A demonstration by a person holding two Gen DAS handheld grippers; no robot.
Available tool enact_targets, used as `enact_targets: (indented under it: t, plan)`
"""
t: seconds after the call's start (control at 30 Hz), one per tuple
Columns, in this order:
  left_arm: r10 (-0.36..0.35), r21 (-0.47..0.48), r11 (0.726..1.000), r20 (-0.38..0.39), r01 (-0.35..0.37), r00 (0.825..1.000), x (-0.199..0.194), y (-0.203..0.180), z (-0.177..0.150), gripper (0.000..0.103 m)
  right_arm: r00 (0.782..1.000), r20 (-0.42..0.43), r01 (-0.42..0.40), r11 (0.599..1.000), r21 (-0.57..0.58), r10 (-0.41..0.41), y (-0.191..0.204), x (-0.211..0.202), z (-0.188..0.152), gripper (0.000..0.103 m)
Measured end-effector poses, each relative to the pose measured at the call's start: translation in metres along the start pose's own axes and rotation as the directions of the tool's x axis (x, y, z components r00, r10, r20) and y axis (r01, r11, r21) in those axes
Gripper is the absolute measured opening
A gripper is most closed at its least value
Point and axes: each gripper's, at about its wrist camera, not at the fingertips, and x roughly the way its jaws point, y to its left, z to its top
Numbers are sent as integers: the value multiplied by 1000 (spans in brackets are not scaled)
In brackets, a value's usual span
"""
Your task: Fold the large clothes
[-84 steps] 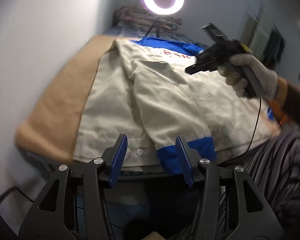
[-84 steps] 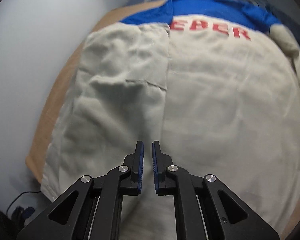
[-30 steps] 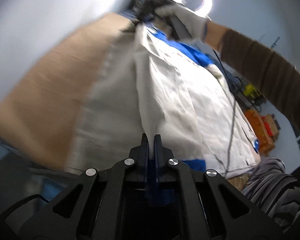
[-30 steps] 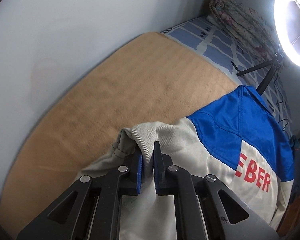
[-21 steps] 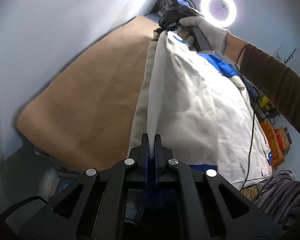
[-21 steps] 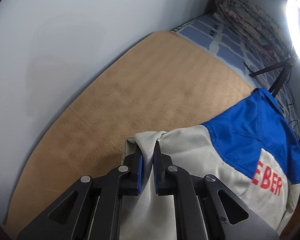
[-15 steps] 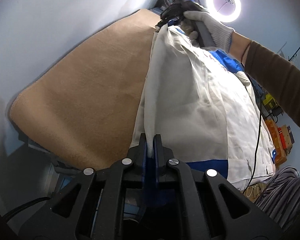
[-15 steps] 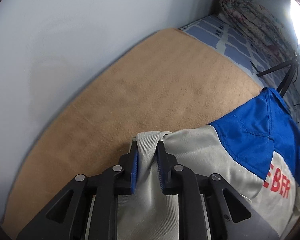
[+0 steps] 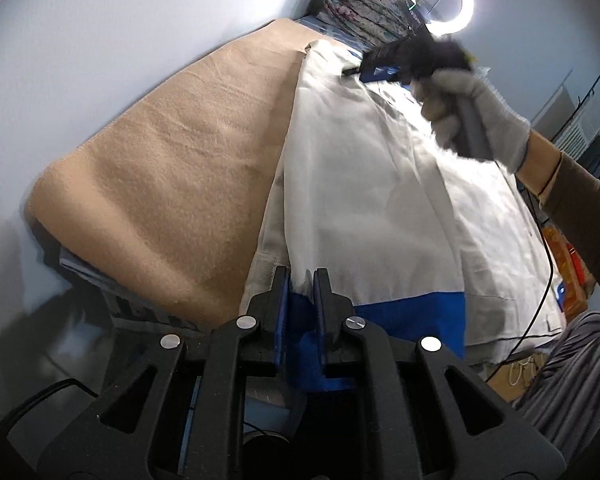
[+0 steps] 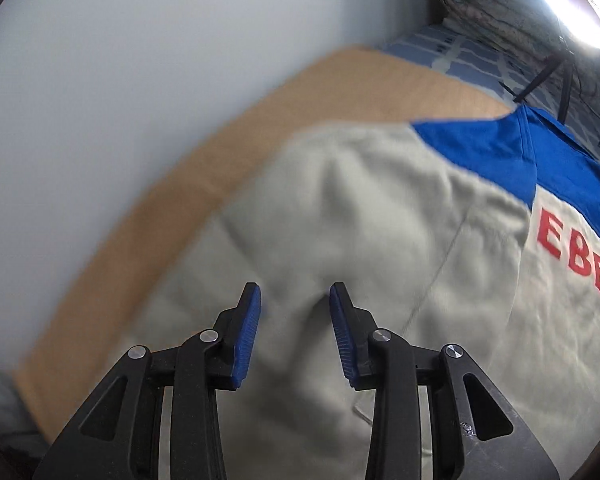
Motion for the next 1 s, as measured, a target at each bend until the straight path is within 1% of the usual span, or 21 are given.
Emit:
enact_targets:
  t: [0.03, 0.07, 0.1, 0.13, 0.17, 0.2, 0.23, 0.3, 0.4, 0.43, 0.47, 0.57, 0.63, 0.7, 0.77, 0.8, 0.87, 0.9, 0.97, 1.0]
  plan:
    - [-6, -5, 1000, -3, 6, 1000, 1, 0, 0, 9, 999, -12, 30, 999, -29, -31, 1, 11, -5, 34]
    - [-16, -19, 1000, -4, 16, 1000, 0, 1, 1, 11, 999, 20, 46, 997, -66, -45, 4, 11, -8, 34]
    - [-29, -34, 999, -2, 28, 1000, -4, 3, 2, 12, 998, 27, 61, 996, -72, -59, 6, 8, -8, 34]
    - [-37, -43, 998, 4, 37, 999, -9, 6, 4, 20, 998, 26, 63, 996, -57, -61, 7, 2, -8, 34]
    - [-43, -55, 997, 18, 44, 999, -16, 9, 5, 35, 999, 28, 48, 998, -45, -47, 8, -6, -10, 34]
    - [-52, -63, 997, 28, 54, 998, -23, 16, 7, 42, 999, 37, 17, 999, -39, -15, 10, -16, -13, 34]
    - [-66, -73, 995, 35, 69, 997, -27, 21, 7, 48, 998, 54, -30, 999, -42, 32, 14, -33, -20, 34]
    - [-110, -107, 988, 17, 111, 994, -29, 30, 8, 49, 993, 65, -91, 994, -60, 95, 23, -59, -35, 34]
    - [-145, -147, 979, -24, 140, 989, -17, 40, 11, 49, 979, 45, -194, 977, -89, 198, 36, -86, -65, 34]
    - [-147, -154, 978, -35, 141, 988, -14, 42, 11, 49, 972, 35, -229, 969, -94, 233, 41, -94, -78, 34]
    - [-152, -159, 977, -46, 142, 987, -10, 44, 12, 49, 960, 17, -278, 956, -98, 281, 49, -102, -95, 34]
    - [-153, -162, 977, -67, 141, 986, -3, 44, 12, 49, 943, -24, -332, 939, -93, 331, 64, -108, -133, 34]
    - [-137, -163, 979, -70, 125, 988, 0, 42, 11, 49, 938, -44, -347, 934, -84, 344, 72, -104, -153, 34]
    - [-141, -166, 978, -67, 128, 988, 2, 41, 12, 50, 937, -78, -346, 935, -79, 341, 78, -94, -167, 34]
    - [-136, -163, 979, -65, 124, 989, 9, 38, 15, 50, 949, -119, -304, 947, -102, 292, 91, -80, -183, 34]
    - [-132, -157, 980, -61, 121, 989, 10, 37, 15, 50, 955, -125, -283, 952, -115, 269, 91, -74, -187, 34]
    - [-109, -122, 987, -63, 101, 992, 10, 31, 14, 49, 971, -86, -235, 962, -141, 225, 99, -73, -194, 34]
    - [-100, -105, 990, -65, 93, 993, 11, 29, 14, 46, 971, -86, -232, 964, -132, 222, 100, -74, -194, 34]
    - [-77, -81, 994, -71, 72, 994, 11, 25, 16, 28, 964, -93, -260, 960, -103, 251, 100, -78, -194, 34]
    - [-77, -80, 994, -70, 71, 995, 10, 25, 17, 25, 961, -90, -271, 958, -94, 263, 99, -81, -193, 34]
